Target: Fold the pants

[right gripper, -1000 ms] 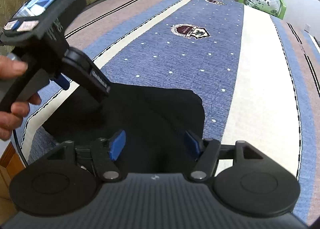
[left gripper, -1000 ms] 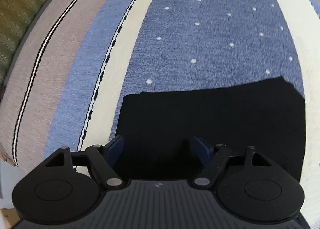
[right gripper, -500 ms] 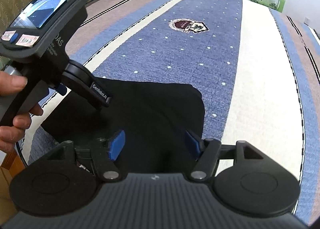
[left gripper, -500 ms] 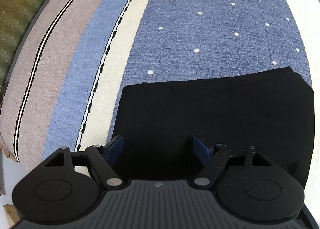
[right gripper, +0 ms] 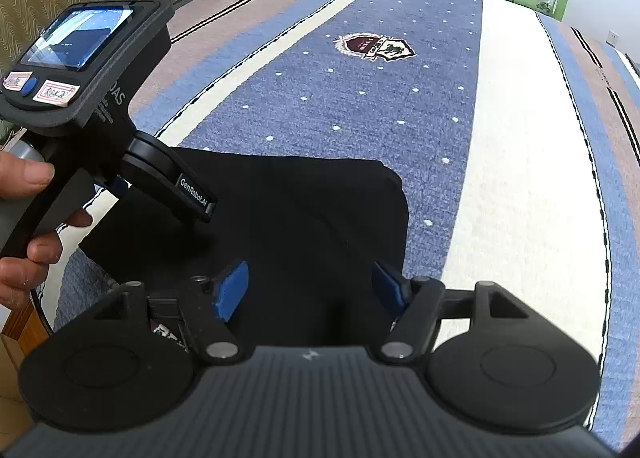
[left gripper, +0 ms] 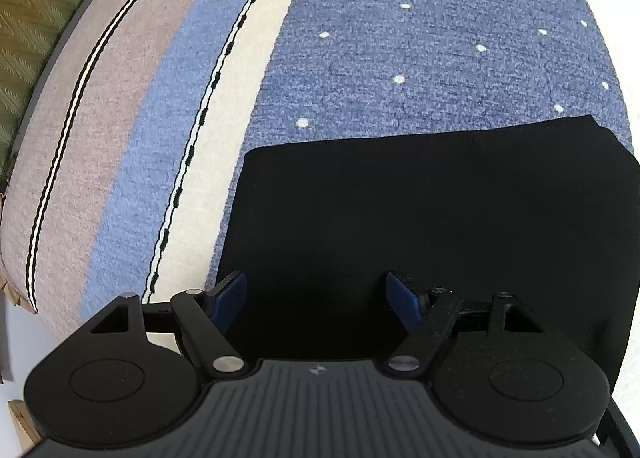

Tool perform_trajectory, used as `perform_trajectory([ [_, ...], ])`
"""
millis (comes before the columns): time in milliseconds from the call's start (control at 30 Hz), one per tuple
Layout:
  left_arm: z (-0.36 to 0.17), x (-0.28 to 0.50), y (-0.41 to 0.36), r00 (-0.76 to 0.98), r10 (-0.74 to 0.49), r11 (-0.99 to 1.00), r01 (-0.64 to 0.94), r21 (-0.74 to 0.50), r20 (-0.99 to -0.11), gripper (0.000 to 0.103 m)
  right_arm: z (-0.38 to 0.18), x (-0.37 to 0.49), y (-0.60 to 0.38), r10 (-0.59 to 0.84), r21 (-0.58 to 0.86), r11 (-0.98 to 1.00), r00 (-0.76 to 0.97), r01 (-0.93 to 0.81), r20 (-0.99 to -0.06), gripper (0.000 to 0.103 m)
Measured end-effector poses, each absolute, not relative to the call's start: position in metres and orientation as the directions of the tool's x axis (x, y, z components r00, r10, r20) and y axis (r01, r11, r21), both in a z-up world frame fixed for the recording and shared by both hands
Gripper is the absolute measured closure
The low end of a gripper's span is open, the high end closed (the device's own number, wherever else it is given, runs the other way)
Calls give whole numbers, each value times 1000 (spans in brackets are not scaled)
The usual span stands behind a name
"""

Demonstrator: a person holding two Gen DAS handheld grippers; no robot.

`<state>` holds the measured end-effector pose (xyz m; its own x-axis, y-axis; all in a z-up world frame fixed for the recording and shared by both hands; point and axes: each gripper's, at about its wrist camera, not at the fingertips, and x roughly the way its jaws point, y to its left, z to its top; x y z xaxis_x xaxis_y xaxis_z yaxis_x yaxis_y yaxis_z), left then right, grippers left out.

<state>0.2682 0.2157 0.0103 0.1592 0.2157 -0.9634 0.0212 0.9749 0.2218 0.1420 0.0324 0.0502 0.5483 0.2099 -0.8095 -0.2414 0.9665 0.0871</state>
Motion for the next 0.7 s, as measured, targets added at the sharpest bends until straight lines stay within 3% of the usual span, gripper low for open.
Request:
perform_trajectory([
  [400,14,259,226,181,219,975,0,223,-959,27,45,139,22,215,107,969,543,-224,-812,37],
  [567,19,236,251,243,269,963,-54,264,-932,27,28,138,-12,273,248,962,502,-118,-821,37],
  [700,16,225,287,226,222,972,-135,195,-949,27,9,141,-42,308,354,935,470,10,-827,38],
])
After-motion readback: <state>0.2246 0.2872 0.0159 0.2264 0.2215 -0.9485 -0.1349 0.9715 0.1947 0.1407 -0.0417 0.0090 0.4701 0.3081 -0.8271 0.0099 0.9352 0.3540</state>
